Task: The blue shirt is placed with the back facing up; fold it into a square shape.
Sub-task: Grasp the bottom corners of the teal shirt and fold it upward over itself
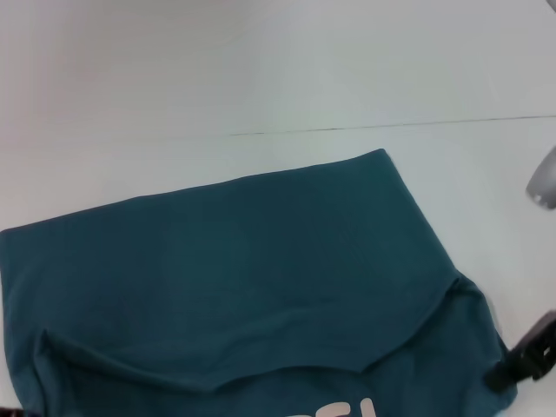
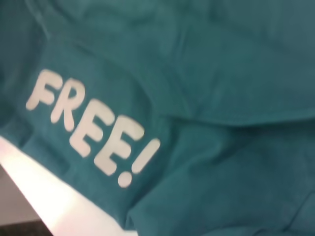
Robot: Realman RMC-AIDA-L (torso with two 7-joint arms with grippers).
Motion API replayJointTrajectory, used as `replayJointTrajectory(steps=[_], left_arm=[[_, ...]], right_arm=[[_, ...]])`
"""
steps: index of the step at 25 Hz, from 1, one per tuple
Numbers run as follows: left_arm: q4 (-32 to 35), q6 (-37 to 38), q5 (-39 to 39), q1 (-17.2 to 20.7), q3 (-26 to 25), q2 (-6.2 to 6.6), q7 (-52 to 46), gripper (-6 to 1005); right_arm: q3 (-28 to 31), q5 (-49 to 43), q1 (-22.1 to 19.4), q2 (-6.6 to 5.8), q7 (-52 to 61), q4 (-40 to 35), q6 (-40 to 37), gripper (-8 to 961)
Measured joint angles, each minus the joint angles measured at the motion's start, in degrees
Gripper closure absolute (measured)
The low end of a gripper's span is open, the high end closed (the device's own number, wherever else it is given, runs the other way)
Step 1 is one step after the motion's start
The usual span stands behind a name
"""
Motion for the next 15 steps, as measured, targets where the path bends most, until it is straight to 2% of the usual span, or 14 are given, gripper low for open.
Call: replayJointTrajectory(steps=[6, 10, 15], left_arm=[[-0.27, 0.05, -2.99, -1.93, -4.58, 1.49, -0.66, 880], [-0.36, -0.04, -4.90, -3.39, -10.46, 3.03, -1.01, 880], [-0.05, -0.99, -8.40, -4.78, -17.62, 4.67, -1.05, 881]], right_arm=[[5.50, 5.83, 0.57, -2.47, -0.03, -2.99, -0.68, 898], [10.73, 9.00, 1.96, -4.42, 0.12, -3.12, 0.87, 896], [16.30, 10.73, 4.24, -5.89, 1.21, -1.77, 6.10, 895]])
